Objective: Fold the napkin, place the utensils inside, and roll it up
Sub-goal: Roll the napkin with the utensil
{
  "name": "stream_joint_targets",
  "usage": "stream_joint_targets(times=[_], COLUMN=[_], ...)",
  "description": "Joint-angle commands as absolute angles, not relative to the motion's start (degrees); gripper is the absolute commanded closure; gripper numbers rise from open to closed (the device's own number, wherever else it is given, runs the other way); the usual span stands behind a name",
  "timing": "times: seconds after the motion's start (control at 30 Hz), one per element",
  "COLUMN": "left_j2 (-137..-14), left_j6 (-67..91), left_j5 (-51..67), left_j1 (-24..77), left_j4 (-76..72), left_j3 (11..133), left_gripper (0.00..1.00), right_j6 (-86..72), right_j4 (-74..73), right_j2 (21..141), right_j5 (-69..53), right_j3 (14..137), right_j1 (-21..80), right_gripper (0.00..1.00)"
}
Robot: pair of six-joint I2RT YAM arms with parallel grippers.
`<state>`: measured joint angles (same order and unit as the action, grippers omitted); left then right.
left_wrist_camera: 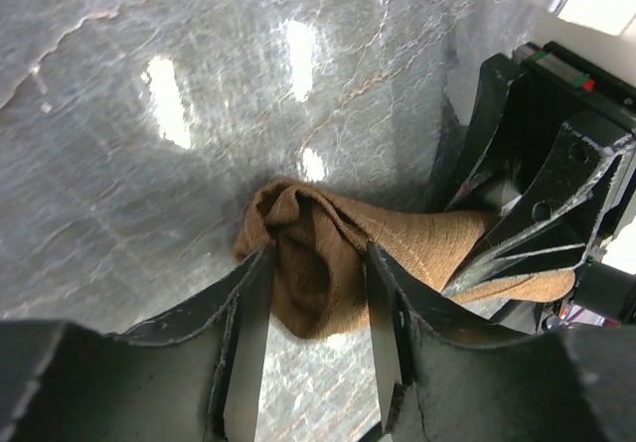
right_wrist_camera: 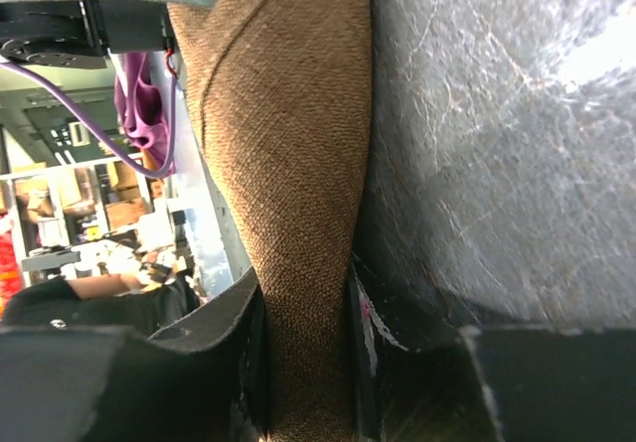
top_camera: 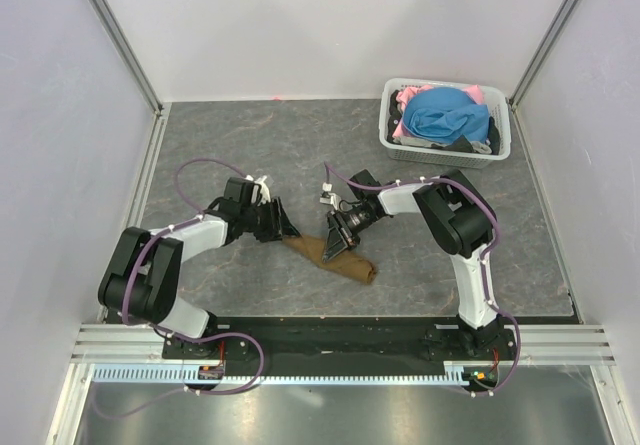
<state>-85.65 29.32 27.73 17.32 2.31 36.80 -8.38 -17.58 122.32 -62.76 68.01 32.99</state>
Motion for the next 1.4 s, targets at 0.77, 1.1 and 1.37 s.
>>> stream_joint_targets(times=[0.77, 1.1, 1.37], left_j2=[-93.2, -88.6, -75.9], left_j6=[27.9, 26.7, 25.8], left_j5=[26.9, 22.2, 15.1], left_j1=[17.9, 17.8, 17.1], left_j4=[-1.1, 4.8, 14.8], left_j3=[42.4, 46.4, 46.9], left_gripper=[0.81, 0.47, 0.0], right_j6=[-4.2, -7.2, -9.1], right_j4=[-17.9, -9.1, -2.8], right_j2=[106.9, 93.5, 80.5], right_j5=[-33.5, -23.5, -17.9], right_j3=[65.7, 57.8, 49.7], right_j1=[33.2, 33.0, 31.3], right_gripper=[0.08, 0.04, 0.02])
